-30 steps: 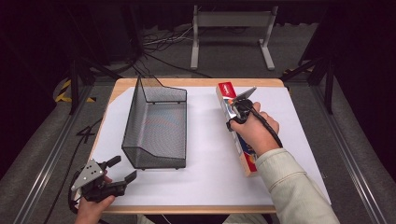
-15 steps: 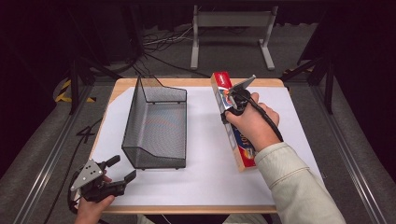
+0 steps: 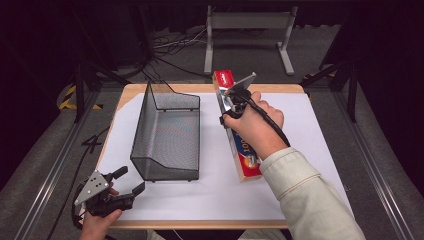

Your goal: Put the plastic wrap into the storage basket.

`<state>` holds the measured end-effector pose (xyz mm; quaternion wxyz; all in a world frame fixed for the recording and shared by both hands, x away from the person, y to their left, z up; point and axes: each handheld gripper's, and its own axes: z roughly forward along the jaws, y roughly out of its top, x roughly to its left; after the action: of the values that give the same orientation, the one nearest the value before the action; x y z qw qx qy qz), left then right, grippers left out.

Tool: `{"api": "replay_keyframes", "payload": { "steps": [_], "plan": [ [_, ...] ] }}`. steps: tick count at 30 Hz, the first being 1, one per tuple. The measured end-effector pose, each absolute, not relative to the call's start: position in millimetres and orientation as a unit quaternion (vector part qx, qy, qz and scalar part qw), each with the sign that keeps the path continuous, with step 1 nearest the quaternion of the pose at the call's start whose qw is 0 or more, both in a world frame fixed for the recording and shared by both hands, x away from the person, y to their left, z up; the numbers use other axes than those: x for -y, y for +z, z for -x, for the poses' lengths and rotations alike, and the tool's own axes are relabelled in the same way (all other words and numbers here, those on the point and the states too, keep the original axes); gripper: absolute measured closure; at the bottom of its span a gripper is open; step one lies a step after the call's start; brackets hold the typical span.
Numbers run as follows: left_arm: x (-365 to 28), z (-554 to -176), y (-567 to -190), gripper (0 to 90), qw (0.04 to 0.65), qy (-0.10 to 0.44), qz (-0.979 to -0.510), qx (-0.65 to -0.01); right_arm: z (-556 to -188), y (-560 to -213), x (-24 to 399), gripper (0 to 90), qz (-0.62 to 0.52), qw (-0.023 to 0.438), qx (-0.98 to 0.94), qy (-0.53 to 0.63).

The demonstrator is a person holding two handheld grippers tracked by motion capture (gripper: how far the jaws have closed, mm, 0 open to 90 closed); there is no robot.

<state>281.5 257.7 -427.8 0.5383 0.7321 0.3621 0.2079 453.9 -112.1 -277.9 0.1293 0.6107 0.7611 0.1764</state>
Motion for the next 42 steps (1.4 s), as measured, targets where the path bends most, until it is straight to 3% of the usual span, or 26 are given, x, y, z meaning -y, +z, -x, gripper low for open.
{"api": "replay_keyframes", "payload": {
  "steps": [31, 42],
  "plan": [
    [-256, -282, -428, 18.6, 0.538, 0.208, -0.733, -0.361, -459, -280, 23, 41.4, -0.603, 0.105, -0.766, 0.196],
    [-256, -282, -427, 18.6, 0.541, 0.209, -0.731, -0.359, -456, -286, 7, 41.4, -0.592, 0.119, -0.765, 0.222]
  ]
}}
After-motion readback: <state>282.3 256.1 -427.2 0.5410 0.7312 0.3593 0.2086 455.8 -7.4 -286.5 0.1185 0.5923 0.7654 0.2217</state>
